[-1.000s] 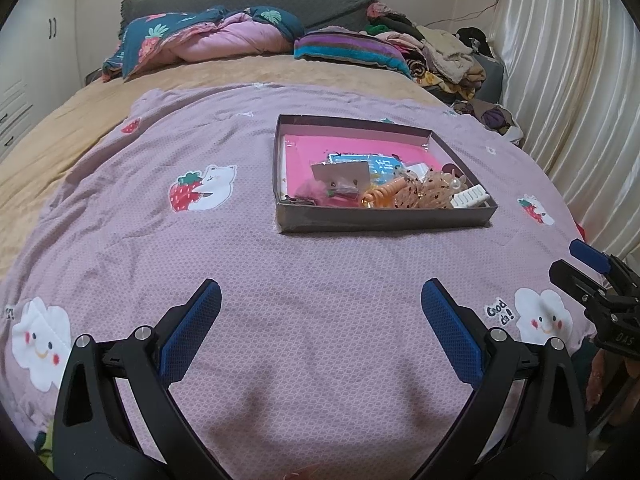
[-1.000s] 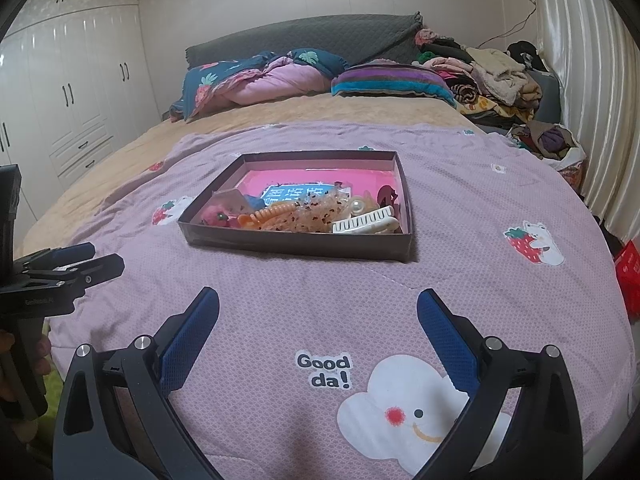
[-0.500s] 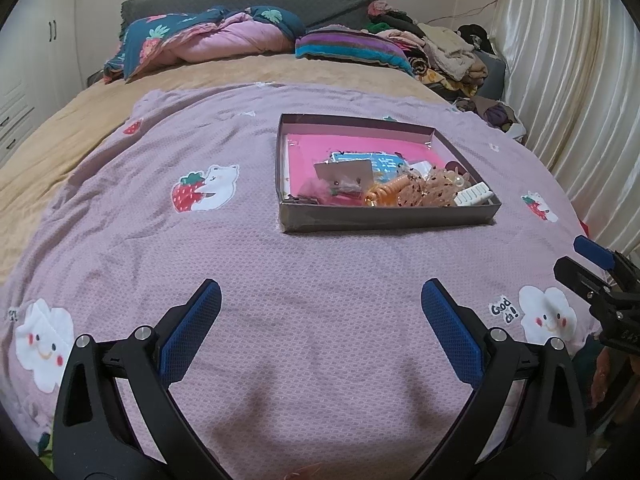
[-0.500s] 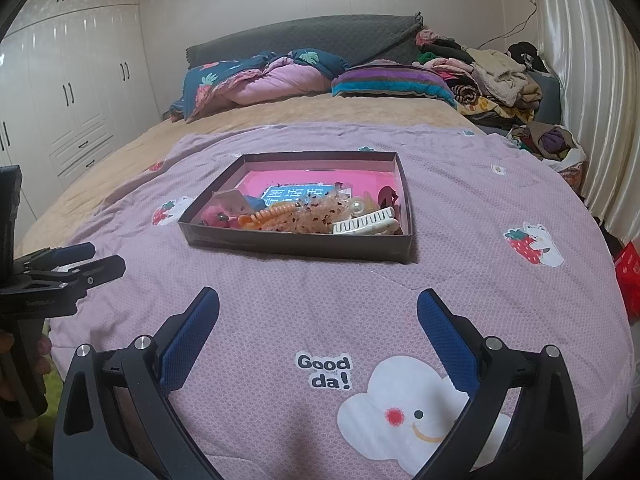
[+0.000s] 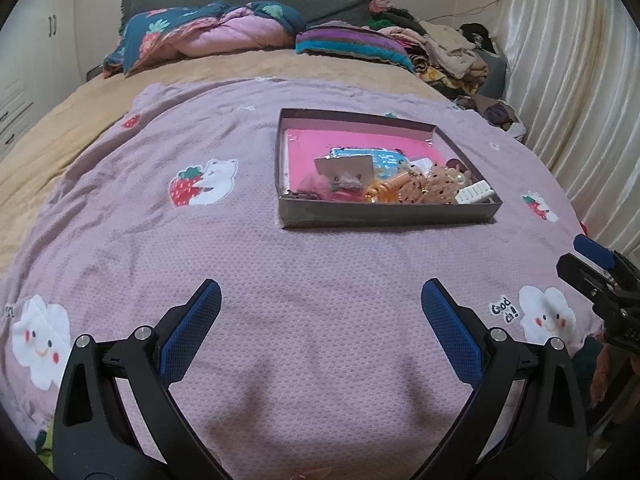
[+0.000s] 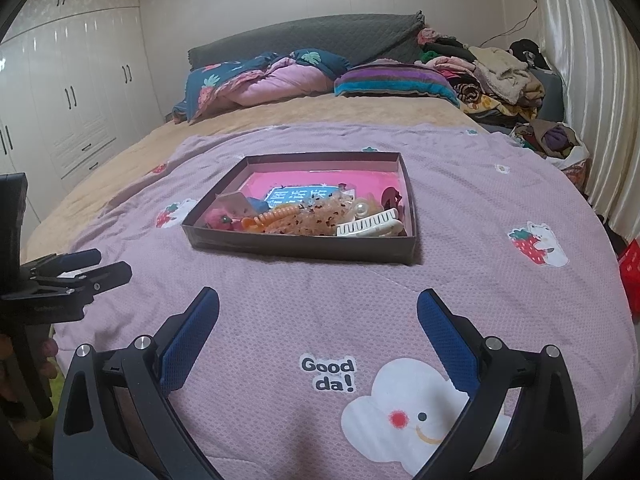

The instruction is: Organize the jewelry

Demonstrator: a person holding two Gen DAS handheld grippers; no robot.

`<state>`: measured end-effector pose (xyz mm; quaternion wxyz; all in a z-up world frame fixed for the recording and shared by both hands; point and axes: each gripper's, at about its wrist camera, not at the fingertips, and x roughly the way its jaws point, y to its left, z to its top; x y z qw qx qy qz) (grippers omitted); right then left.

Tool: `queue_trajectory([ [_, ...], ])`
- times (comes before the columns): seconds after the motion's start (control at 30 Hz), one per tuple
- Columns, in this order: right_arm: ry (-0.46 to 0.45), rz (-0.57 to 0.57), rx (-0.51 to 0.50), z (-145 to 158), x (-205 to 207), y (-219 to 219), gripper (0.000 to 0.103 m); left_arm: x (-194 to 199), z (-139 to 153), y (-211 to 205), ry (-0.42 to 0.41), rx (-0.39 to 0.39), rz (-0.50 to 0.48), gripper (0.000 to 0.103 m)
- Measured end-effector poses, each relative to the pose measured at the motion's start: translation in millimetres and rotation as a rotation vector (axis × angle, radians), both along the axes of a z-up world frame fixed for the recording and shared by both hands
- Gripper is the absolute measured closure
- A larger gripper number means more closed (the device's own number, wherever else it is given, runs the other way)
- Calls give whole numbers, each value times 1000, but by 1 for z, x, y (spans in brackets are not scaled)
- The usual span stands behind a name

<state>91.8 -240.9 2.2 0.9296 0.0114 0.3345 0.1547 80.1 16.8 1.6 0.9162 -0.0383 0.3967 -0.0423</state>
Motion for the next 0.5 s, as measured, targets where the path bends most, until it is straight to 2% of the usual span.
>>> queue_trajectory([
  [0.1,5,-6,13,-1,3,-2,4,2,-1,-4,15,70,31,9],
  [0.2,18,-25,29,-3,11,-8,4,4,-1,0,13,44,38,9],
  [0.33,53,-86,50,-12,40,-36,4,24,-9,28,48,38,134,9],
  [0.4,86,-179,33,-25,69,-65,4,40,-15,57,70,24,200,9],
  [0.5,136,-367,-70,-47,127,-120,4,71,-25,113,81,66,316,9],
])
